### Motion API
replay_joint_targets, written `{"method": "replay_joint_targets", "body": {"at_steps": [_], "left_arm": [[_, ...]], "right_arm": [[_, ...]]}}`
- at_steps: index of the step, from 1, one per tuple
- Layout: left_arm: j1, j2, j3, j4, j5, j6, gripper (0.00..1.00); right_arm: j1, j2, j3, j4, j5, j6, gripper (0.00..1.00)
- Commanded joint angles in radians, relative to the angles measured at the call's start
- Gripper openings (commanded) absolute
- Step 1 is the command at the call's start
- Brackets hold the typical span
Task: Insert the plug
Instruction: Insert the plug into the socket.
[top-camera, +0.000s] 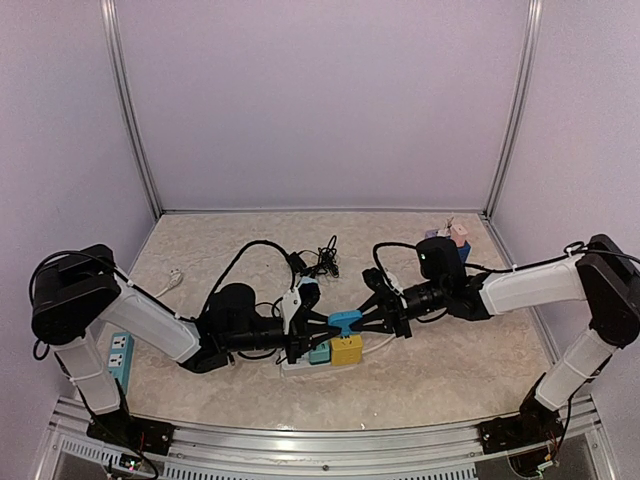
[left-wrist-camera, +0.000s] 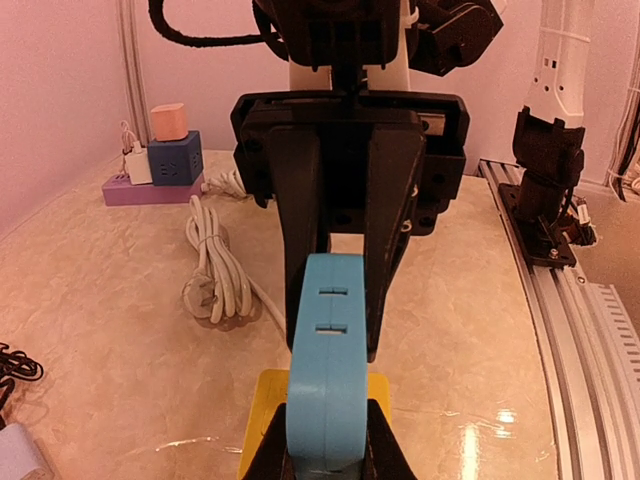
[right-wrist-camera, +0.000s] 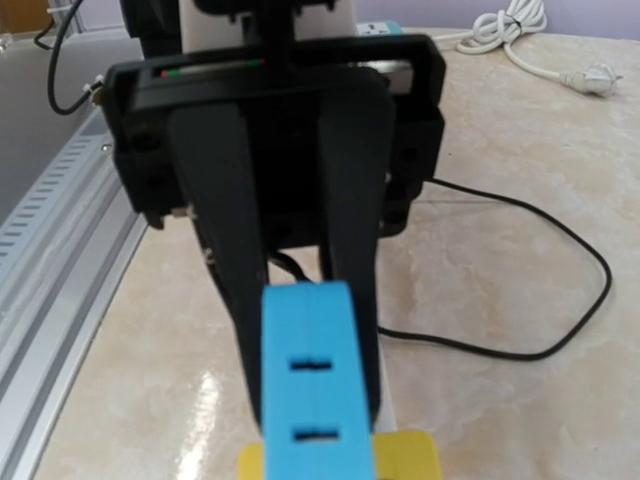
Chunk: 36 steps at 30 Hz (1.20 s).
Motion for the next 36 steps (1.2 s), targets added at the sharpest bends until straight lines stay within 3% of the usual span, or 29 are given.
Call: {"method": "replay_joint_targets", "body": {"at_steps": [1, 19, 27, 32, 34, 35, 36], "left_arm": [[-0.03, 0.059, 0.09, -0.025, -0.012, 0.041, 0.0], [-0.032, 0.112, 0.103, -0.098, -0.031, 0.006, 0.0], [-0.041, 0.159, 0.147, -0.205, -0.089, -0.014, 0.0], [-0.062, 0.138, 0.112, -0.163, -0.107, 0.0, 0.0], [-0.076, 0.114, 0.097, -0.159, -0.143, 0.024, 0.28], [-0.082, 0.092, 0.092, -0.159, -0.16, 0.038, 0.45], [-0.087, 0.077, 0.088, -0.162, -0.18, 0.048, 0.58]], "right_arm": [[0.041, -0.003, 0.004, 0.031, 0.084, 0.039, 0.0], [0.04, 0.049, -0.021, 0.006, 0.121, 0.019, 0.0], [0.034, 0.182, -0.04, 0.041, 0.163, 0.036, 0.0], [0.041, 0.143, -0.055, 0.054, 0.174, 0.038, 0.0], [0.049, 0.102, -0.066, 0.054, 0.196, 0.032, 0.0], [0.055, 0.079, -0.072, 0.048, 0.207, 0.028, 0.08], [0.062, 0.058, -0.073, 0.043, 0.216, 0.024, 0.27]]}}
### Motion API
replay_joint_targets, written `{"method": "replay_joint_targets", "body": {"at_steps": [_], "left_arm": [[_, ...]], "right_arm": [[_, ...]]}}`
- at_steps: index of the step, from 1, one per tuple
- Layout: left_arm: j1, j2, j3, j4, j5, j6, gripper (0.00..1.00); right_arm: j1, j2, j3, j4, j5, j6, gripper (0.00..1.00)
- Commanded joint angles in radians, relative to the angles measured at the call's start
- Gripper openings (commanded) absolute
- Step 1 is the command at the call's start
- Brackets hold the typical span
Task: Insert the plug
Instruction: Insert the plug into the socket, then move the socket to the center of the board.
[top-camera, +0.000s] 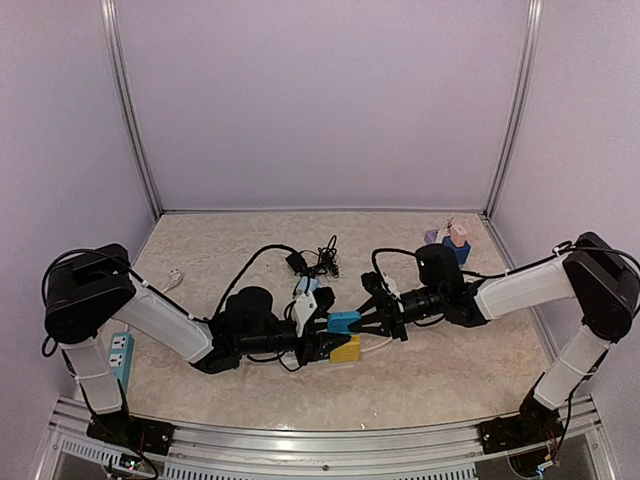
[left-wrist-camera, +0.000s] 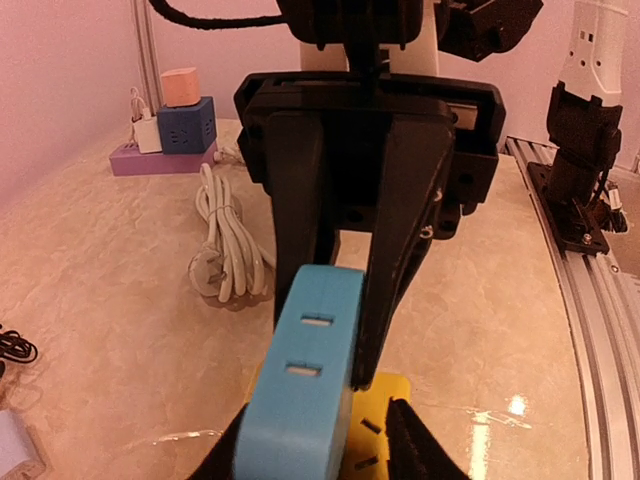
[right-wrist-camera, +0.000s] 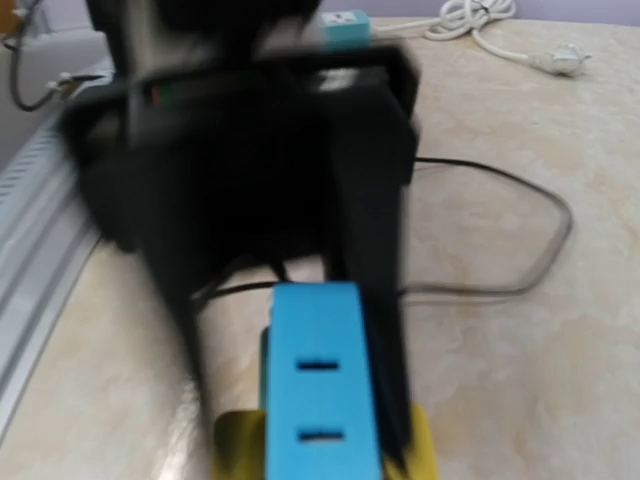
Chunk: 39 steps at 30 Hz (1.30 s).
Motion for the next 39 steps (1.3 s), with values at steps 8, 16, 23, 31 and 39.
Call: {"method": "replay_joint_targets", "body": {"at_steps": [8, 16, 23, 31, 39], "left_arm": [[-0.083, -0.207, 0.018, -0.217, -0.247, 0.147, 0.99], [-0.075, -0.39, 0.174, -0.582, -0.321, 0.262, 0.99], [-0.088, -0.576, 0.308, -0.886, -0.509, 0.167, 0.99], [-0.061, -0.914, 0.48, -1.478, -0.931, -0.133, 0.99], [0.058, -1.246, 0.371, -1.899, -1.225, -0.577, 0.99]], "right_arm": [[0.12, -0.15, 0.047, -0.186, 0.27, 0.015, 1.0], [0.117, -0.236, 0.269, -0.489, 0.334, 0.026, 1.0], [0.118, -0.264, 0.557, -0.708, 0.609, 0.242, 1.0], [0.117, -0.34, 0.633, -0.739, 0.756, 0.672, 1.0], [0.228, -0.2, 0.734, -0.924, 0.912, 0.892, 1.0]]}}
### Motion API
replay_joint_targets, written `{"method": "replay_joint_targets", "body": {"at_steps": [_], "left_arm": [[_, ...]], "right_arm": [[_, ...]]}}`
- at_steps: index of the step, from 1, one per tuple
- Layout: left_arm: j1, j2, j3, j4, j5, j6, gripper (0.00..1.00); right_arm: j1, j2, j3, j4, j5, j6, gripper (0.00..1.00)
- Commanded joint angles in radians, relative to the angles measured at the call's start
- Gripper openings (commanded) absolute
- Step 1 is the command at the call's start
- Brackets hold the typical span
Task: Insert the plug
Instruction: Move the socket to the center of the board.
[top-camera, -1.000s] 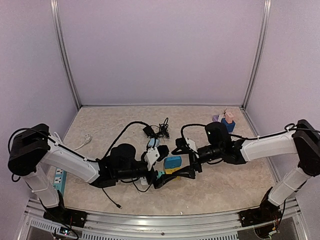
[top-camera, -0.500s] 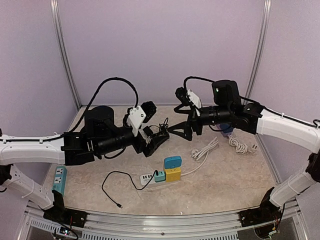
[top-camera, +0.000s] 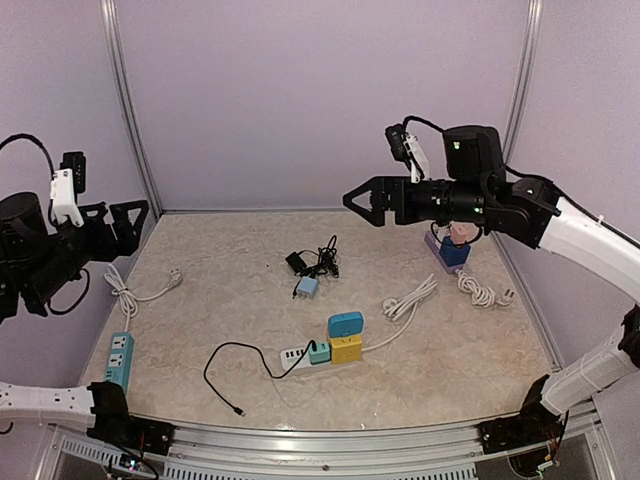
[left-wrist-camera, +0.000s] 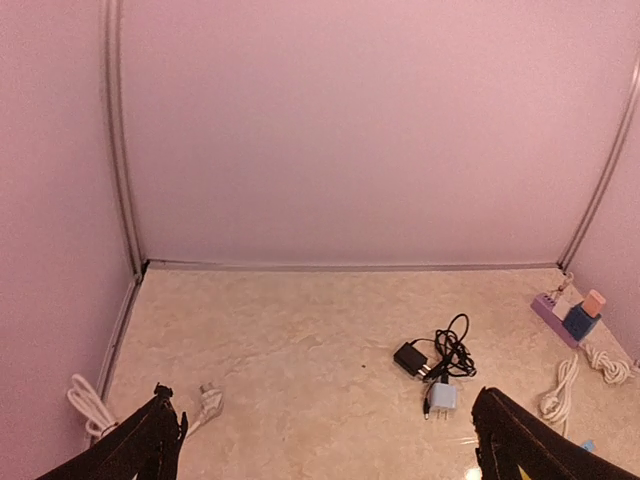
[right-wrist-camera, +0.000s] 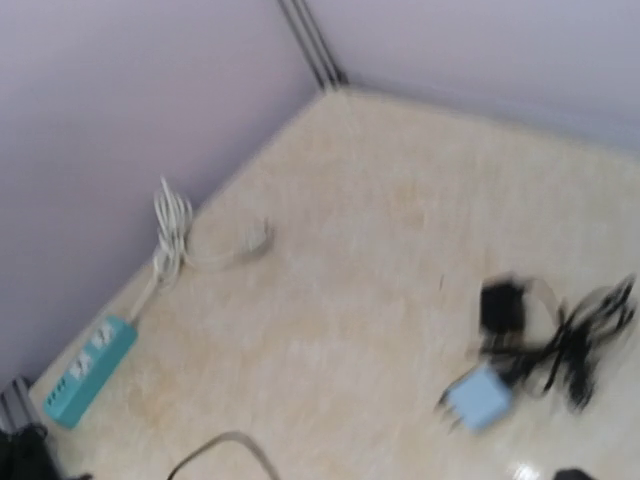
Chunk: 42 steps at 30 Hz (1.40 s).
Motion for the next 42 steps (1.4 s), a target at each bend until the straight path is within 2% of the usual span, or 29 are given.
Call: {"method": "replay_joint_targets", "body": {"at_steps": [1, 3, 6, 9, 10, 13, 16, 19, 21, 25, 33, 38, 42], "left_arm": [[0.075, -0.121, -0.079, -0.385, -0.218, -0.332, 0.99], [0.108, -0.185, -0.101, -0.448, -0.244, -0.388, 0.99], [0.146, -0.249, -0.131, -0.497, -0.308, -0.393, 0.99], [0.201, -0.24, -0.138, -0.513, -0.4, -0.355, 0.99], [0.232, -0.221, -0.134, -0.475, -0.37, -0.288, 0.99], [0.427, -0.107, -0.08, -0.379, -0.176, -0.09, 0.99], [0.77, 0.114, -0.016, -0.346, 0.159, 0.054, 0.99], [1.04, 0.305, -0.006, -0.305, 0.353, 0.126, 0.99], [1.138, 0.399, 0.01, -0.294, 0.441, 0.152, 0.96], [1.179, 0.638, 0.082, -0.339, 0.515, 0.184, 0.88], [1.231, 1.087, 0.215, -0.353, 0.555, 0.203, 0.89], [1.254, 1.251, 0.349, -0.416, 0.563, 0.217, 0.78], [1.279, 1.315, 0.371, -0.408, 0.637, 0.223, 0.69]], "right_arm": [[0.102, 0.12, 0.057, -0.168, 0.127, 0.147, 1.0], [0.164, 0.188, 0.083, -0.176, 0.161, 0.165, 1.0], [0.232, 0.318, 0.175, -0.194, 0.165, 0.145, 1.0], [0.275, 0.46, 0.293, -0.232, 0.144, 0.108, 1.0], [0.285, 0.5, 0.32, -0.232, 0.132, 0.092, 1.0], [0.303, 0.591, 0.392, -0.229, 0.105, 0.045, 1.0], [0.303, 0.641, 0.419, -0.217, 0.079, -0.009, 1.0], [0.302, 0.646, 0.42, -0.217, 0.074, -0.081, 1.0], [0.303, 0.64, 0.414, -0.219, 0.077, -0.134, 1.0], [0.298, 0.623, 0.39, -0.202, 0.082, -0.2, 1.0], [0.251, 0.597, 0.268, -0.078, -0.005, -0.213, 1.0], [0.199, 0.6, 0.238, -0.098, 0.001, -0.224, 1.0], [0.181, 0.599, 0.228, -0.083, 0.015, -0.216, 1.0]]}}
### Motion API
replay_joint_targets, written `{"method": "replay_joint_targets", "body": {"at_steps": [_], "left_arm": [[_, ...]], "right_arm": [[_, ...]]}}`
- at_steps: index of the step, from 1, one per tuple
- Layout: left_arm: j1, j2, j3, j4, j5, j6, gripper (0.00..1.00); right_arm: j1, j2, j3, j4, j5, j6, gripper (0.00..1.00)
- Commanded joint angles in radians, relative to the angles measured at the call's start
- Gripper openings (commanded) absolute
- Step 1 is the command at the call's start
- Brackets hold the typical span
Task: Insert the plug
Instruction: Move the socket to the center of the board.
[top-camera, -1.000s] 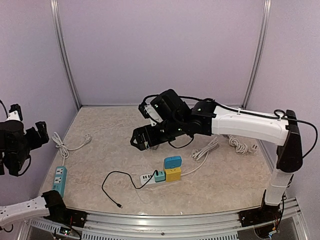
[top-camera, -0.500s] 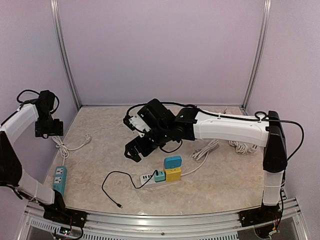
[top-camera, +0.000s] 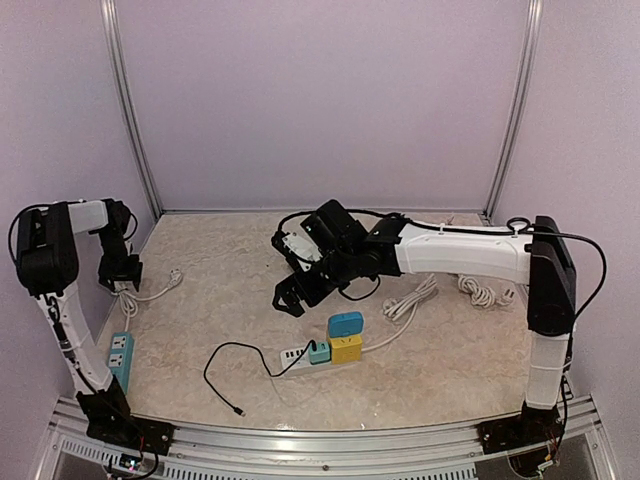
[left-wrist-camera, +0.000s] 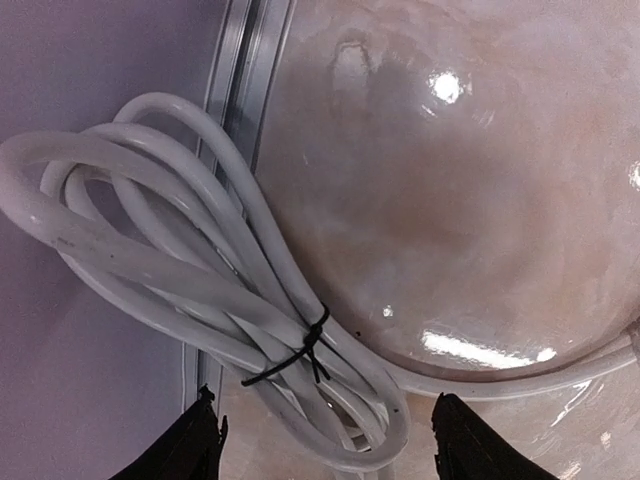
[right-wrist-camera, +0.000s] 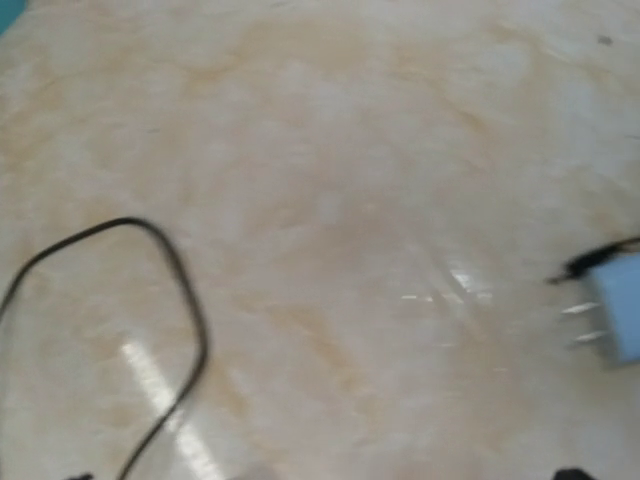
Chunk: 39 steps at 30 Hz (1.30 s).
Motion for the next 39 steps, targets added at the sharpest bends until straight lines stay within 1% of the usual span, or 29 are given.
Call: {"method": "replay_joint_targets", "body": {"at_steps": [1, 4, 5, 7, 9, 10, 12, 14, 17, 20, 24, 25, 28, 31, 34, 37, 39], "left_arm": [[0.029, 0.049, 0.036, -0.038, 0.089, 0.019, 0.67], [0.028, 0.112, 0.03, -0.037, 0.144, 0.05, 0.57], [0.029, 0.132, 0.022, -0.027, 0.164, 0.056, 0.54], [0.029, 0.151, 0.006, -0.005, 0.198, 0.063, 0.44], [0.027, 0.144, 0.0, 0.012, 0.208, 0.068, 0.27], [0.026, 0.129, -0.006, 0.023, 0.244, 0.07, 0.2], [0.02, 0.109, -0.004, 0.031, 0.273, 0.068, 0.01], [0.003, 0.103, -0.005, 0.034, 0.29, 0.073, 0.0], [-0.052, 0.104, -0.002, 0.038, 0.293, 0.067, 0.0], [-0.137, 0.102, 0.009, 0.054, 0.306, 0.057, 0.0], [-0.226, 0.115, 0.045, 0.085, 0.329, 0.029, 0.0], [-0.266, 0.126, 0.062, 0.083, 0.326, 0.028, 0.0], [-0.34, 0.159, 0.124, 0.076, 0.325, 0.015, 0.0], [-0.388, 0.178, 0.169, 0.108, 0.38, -0.022, 0.0], [-0.397, 0.181, 0.183, 0.175, 0.451, -0.095, 0.0], [-0.403, 0.178, 0.189, 0.287, 0.516, -0.191, 0.0], [-0.428, 0.189, 0.228, 0.324, 0.546, -0.237, 0.0]], "right_arm": [[-0.017, -0.024, -0.009, 0.019, 0.011, -0.013, 1.0], [-0.012, -0.013, -0.006, 0.025, -0.049, -0.092, 0.99], [-0.005, -0.011, -0.011, 0.028, -0.091, -0.139, 1.0], [0.02, 0.004, -0.016, 0.015, -0.144, -0.275, 1.0], [0.052, 0.038, -0.009, -0.022, -0.144, -0.413, 1.0], [0.066, 0.062, 0.006, -0.057, -0.123, -0.469, 1.0], [0.101, 0.127, 0.079, -0.158, -0.089, -0.596, 1.0], [0.128, 0.183, 0.143, -0.261, -0.056, -0.706, 1.0], [0.147, 0.216, 0.168, -0.356, -0.043, -0.85, 1.0], [0.151, 0.237, 0.191, -0.418, -0.009, -0.934, 1.0], [0.15, 0.274, 0.24, -0.473, 0.048, -0.967, 1.0], [0.15, 0.28, 0.245, -0.472, 0.067, -0.969, 1.0], [0.15, 0.305, 0.238, -0.443, 0.177, -0.969, 1.0], [0.138, 0.345, 0.238, -0.394, 0.253, -0.968, 1.0], [0.123, 0.384, 0.272, -0.393, 0.244, -0.953, 0.98], [0.119, 0.386, 0.27, -0.379, 0.232, -0.958, 0.97], [0.108, 0.38, 0.261, -0.371, 0.236, -0.959, 0.97]]}}
